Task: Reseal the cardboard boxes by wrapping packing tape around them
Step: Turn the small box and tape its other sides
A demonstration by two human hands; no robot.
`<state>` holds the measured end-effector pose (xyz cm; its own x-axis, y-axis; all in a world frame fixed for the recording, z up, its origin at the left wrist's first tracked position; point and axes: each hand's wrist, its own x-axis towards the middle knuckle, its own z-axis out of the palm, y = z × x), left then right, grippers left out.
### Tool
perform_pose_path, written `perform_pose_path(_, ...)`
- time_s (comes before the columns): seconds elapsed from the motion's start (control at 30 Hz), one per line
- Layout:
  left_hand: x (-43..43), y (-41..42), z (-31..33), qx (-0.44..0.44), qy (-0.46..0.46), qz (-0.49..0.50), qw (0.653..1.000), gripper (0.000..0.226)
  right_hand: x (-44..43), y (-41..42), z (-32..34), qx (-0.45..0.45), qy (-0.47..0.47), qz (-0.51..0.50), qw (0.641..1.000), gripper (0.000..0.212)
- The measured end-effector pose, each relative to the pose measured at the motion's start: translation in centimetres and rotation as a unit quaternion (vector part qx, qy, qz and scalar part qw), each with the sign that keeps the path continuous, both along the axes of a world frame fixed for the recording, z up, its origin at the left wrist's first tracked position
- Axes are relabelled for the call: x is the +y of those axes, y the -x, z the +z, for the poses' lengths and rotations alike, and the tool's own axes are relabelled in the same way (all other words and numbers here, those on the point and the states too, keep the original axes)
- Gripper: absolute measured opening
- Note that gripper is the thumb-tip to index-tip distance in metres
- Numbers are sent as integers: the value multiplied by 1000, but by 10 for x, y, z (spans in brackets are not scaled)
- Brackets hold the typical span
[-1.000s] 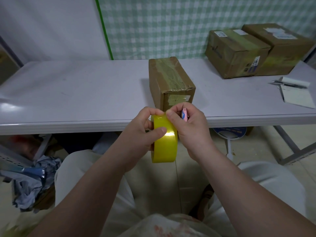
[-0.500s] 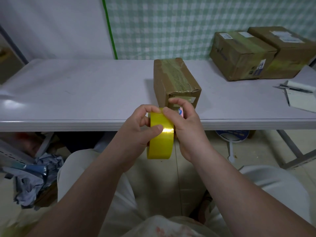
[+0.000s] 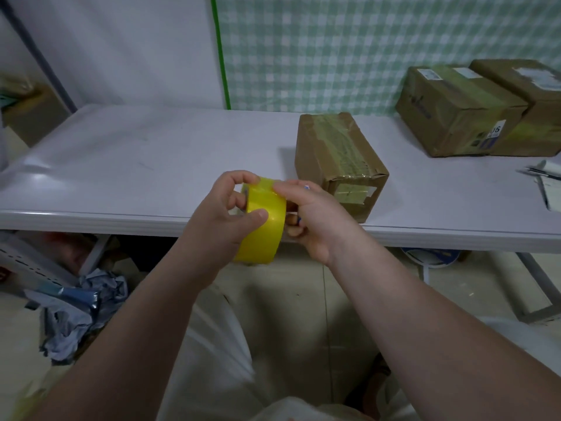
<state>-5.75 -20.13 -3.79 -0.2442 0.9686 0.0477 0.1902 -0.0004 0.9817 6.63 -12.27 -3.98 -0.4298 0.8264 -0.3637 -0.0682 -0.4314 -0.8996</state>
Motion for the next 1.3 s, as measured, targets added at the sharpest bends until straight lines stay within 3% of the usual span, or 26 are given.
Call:
perform_pose_path(0.17,36,42,-3,245,-30,101,964,48,28,39,1,-42,24,-16,999,34)
perform_pose_path(0.27,56,64,-8,356,-1,127,926,49,43,59,-2,-30,77,-53,995,23)
perform_pose_path(0.37,73,80,-18,414,15,126,901,45,55,74,-10,-14,91,-72,993,18)
perform_pose_path(0.5,89,86,-31,446,34,113,887,38,59,85,-17,-15,33,-95,995,20)
perform_pose_path(0.63,97,80,-41,460,57,121,878,30,60,84,-17,-127,-54,-5,990,28)
perform_pose_path(0.7,98,74,-42,468,60,144,870,27,54,77,-10,-192,-114,52,973,26)
perform_pose_path(0.77,97,64,-39,489,43,168,855,28,48,67,-2,-211,-190,69,956,10)
perform_pose_path(0.8,96,55,-37,487,24,170,856,30,46,59,4,-211,-236,54,947,28)
perform_pose_path(0.83,95,45,-34,476,1,162,864,30,42,48,12,-215,-288,26,933,35)
perform_pose_path(0.97,90,-1,-29,408,-40,65,910,31,35,-2,42,-206,-491,-137,836,21)
perform_pose_path(1.07,88,-29,-29,325,-17,10,946,44,46,-39,40,-236,-556,-247,757,19)
perform_pose_path(1.1,88,-37,-29,298,-5,-3,955,47,50,-53,36,-249,-544,-276,752,19)
perform_pose_path(1.17,89,-49,-29,244,21,-14,969,49,56,-79,28,-284,-443,-295,798,20)
perform_pose_path(1.27,92,-59,-34,160,59,-10,985,46,59,-100,7,-297,-201,-164,919,31)
perform_pose_path(1.3,92,-61,-35,138,63,-8,988,44,58,-103,1,-271,-161,-124,941,36)
